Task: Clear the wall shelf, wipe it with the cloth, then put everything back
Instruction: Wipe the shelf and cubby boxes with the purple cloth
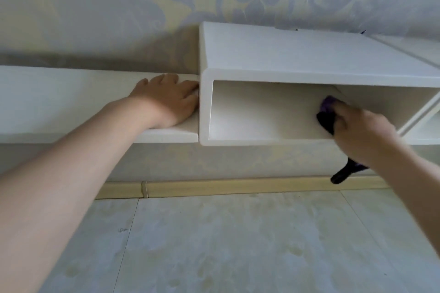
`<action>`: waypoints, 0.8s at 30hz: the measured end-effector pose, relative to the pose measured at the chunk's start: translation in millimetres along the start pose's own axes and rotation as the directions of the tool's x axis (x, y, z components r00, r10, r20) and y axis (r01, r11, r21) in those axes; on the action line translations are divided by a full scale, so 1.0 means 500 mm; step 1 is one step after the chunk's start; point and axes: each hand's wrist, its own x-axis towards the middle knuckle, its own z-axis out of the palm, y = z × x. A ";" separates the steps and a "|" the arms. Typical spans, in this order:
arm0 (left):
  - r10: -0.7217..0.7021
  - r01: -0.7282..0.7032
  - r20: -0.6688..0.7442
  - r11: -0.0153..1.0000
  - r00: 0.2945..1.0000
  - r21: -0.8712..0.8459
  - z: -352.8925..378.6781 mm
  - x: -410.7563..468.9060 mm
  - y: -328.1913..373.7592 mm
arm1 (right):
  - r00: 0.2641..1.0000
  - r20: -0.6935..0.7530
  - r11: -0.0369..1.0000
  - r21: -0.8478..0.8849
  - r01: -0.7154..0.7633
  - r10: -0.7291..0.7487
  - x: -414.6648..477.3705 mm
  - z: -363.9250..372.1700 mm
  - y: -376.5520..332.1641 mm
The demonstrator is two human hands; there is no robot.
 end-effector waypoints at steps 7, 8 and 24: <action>0.008 -0.010 -0.038 0.998 0.999 -0.070 -0.028 -0.021 0.005 | 0.858 -0.177 0.812 0.278 0.513 -0.482 -0.134 0.056 -0.180; 0.006 -0.014 -0.058 0.990 0.998 -0.142 -0.038 -0.028 -0.001 | 0.862 -0.156 0.796 0.333 0.506 -0.482 -0.146 0.052 -0.193; -0.090 0.072 0.327 0.995 0.941 0.066 -0.180 -0.174 -0.224 | 0.886 0.042 0.715 0.609 0.343 -0.461 -0.190 -0.090 -0.483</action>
